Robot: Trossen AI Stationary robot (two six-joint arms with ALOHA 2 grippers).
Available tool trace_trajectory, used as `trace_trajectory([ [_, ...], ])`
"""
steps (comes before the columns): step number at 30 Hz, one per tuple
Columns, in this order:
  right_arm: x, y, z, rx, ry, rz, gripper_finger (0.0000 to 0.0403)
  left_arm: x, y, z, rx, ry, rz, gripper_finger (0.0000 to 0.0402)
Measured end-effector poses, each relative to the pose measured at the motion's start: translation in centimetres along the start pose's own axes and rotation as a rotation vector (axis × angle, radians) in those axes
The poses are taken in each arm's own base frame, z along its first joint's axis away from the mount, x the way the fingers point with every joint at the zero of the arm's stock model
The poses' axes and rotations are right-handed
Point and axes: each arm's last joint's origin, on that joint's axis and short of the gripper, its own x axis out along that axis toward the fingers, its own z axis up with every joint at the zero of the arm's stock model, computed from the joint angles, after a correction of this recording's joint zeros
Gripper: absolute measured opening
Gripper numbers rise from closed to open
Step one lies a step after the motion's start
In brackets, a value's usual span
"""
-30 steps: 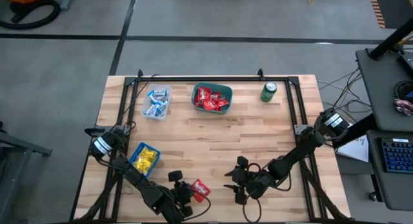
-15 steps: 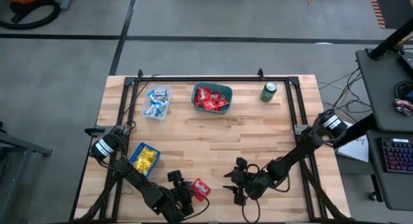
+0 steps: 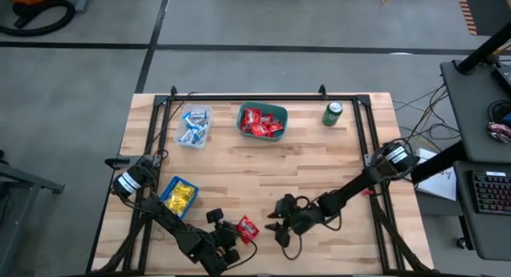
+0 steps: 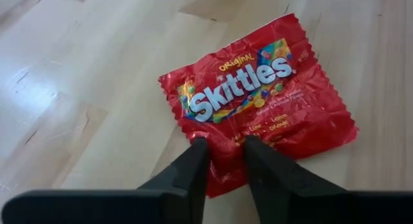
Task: Sort candy
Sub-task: Put the red candy into the green bin
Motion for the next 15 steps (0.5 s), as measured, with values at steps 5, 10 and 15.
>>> trace_trajectory([
  [5,1.0,-0.6,0.8,0.054,0.037,0.092,0.0196,0.1,0.0,0.0,0.000,0.000,0.001,0.0076],
  [10,2.1,-0.8,1.2,0.078,0.049,0.131,0.0196,0.2,0.1,0.0,-0.007,-0.021,0.008,0.0075],
  [15,3.9,-0.6,1.2,0.082,0.062,0.133,0.0196,0.4,0.1,0.2,-0.016,-0.032,0.013,0.0075],
])
